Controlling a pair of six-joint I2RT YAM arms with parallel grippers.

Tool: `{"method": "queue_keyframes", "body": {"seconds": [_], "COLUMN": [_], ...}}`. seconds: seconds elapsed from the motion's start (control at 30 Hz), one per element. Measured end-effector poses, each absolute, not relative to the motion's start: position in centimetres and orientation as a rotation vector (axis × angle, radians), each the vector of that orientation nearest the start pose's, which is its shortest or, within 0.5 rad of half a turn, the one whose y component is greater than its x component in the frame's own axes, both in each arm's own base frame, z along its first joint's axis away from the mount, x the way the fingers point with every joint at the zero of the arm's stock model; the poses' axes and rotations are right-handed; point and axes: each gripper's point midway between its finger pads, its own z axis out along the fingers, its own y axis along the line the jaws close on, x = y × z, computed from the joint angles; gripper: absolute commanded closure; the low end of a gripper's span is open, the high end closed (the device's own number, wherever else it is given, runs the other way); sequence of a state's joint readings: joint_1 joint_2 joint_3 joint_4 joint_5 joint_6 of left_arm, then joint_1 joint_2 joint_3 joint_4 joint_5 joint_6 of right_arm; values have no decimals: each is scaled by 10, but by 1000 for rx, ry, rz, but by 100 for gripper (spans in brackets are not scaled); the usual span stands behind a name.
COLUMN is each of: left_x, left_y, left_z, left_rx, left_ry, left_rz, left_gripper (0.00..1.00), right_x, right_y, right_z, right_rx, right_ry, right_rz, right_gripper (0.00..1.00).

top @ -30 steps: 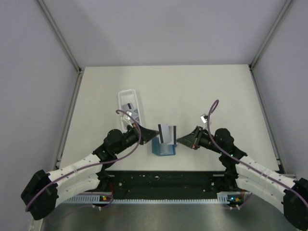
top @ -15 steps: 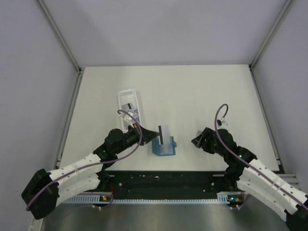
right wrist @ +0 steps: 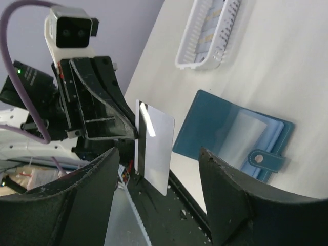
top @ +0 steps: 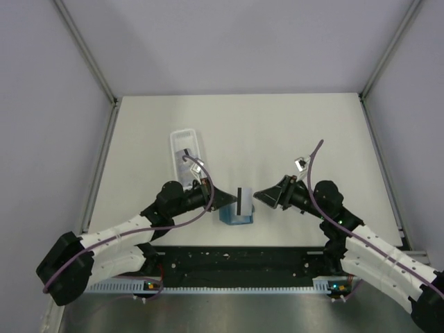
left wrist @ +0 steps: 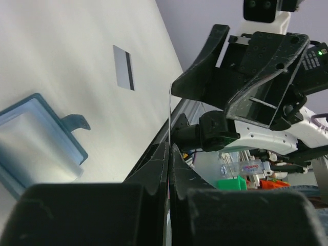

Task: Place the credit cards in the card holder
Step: Place the credit card at the center of the board, then insert the credit card into the card holder.

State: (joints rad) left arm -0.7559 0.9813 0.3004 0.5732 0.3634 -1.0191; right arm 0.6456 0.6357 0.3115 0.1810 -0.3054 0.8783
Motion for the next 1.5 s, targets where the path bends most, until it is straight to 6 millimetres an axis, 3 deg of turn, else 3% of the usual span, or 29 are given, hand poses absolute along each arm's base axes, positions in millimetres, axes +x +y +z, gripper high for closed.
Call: {"method": "queue_keyframes", "body": {"seconds": [0.2,0.53,0.7,0.87,0.97,1.13,1.4,1.43,1.47,1.5], "left_x": [163,160,160,161,161,162,179,183,187,192], "left_y": [-304,-308,-308,-308,-308,-308,-293,-289,-286,-282], "left_z": [195,204,210,211,211,209,191,192,194,195], "left_rx": [156,181,188,190,187,178,116,116,116,116], "left_ry": [1923,1883,1856,1847,1849,1856,1958,1963,1965,1967], "left_rz": [-1662,-1714,-1724,-1728,-1728,-1718,-1480,-1430,-1375,-1324], "left_gripper": [100,100,100,100,99,70,64,61,50,48], "right_x": [168,155,152,150,149,151,184,186,186,187], "right_y": [254,263,267,268,268,266,231,227,225,222], "right_z": [192,212,208,205,205,203,176,171,165,157], "right_rx": [-116,-205,-205,-194,-192,-180,48,59,66,72], "right_ry": [1916,1847,1857,1873,1875,1883,2033,2053,2082,2110], "right_rz": [1463,1589,1630,1648,1655,1632,1238,1199,1166,1138], "right_gripper": [38,60,74,100,100,100,100,100,100,100]}}
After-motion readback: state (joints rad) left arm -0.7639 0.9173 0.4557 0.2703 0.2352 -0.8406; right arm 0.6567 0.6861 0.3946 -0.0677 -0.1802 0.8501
